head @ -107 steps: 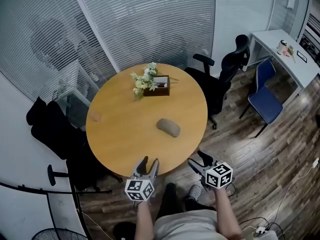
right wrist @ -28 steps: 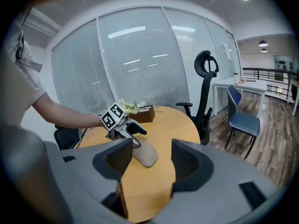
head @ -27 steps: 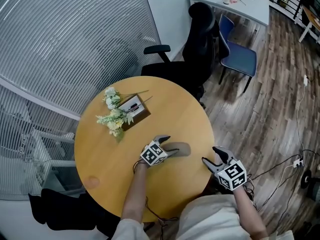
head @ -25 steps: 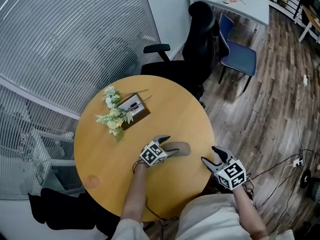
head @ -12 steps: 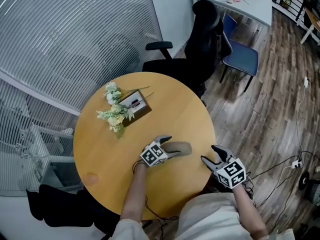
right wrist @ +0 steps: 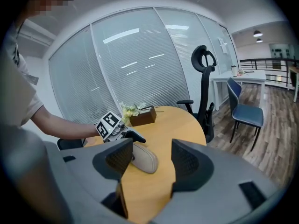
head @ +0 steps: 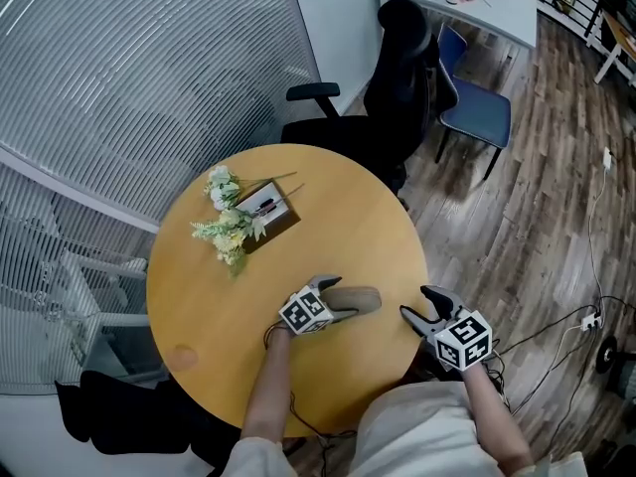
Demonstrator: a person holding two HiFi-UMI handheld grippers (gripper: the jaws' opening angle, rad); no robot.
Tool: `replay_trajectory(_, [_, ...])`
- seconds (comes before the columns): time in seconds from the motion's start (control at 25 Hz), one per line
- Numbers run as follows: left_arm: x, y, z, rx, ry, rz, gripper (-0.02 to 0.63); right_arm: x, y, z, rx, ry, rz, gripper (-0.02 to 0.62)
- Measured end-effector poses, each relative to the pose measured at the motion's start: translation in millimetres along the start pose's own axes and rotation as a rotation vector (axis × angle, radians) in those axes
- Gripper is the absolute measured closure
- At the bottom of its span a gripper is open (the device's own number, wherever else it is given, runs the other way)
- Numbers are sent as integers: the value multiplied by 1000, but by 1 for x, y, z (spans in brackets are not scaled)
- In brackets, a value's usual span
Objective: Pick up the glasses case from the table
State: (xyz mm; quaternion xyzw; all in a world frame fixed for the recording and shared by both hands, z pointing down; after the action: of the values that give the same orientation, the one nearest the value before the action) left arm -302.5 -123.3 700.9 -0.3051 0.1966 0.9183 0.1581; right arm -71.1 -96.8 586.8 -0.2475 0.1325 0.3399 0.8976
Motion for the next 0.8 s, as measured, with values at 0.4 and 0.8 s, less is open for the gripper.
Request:
replay_trajectory(0.4, [-2, -4, 8, 34, 1, 16, 229, 3, 0, 1, -23, -18, -1, 347])
replay_trajectory(0.8, [-19, -17, 16, -7, 104, 87, 230, 4, -1, 1, -27, -22, 3, 347])
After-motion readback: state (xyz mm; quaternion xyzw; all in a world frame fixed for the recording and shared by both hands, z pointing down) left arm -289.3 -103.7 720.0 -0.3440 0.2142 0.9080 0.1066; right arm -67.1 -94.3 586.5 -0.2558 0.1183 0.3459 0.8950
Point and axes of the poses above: the fingertips, and each gripper's own axes: x backward along the fingers, y to its left, z out of its underside, the point moved 7 cm from there along x, backward along the fingers, and after that the axes turned 6 degrees about -y, right-handed, at the moved point
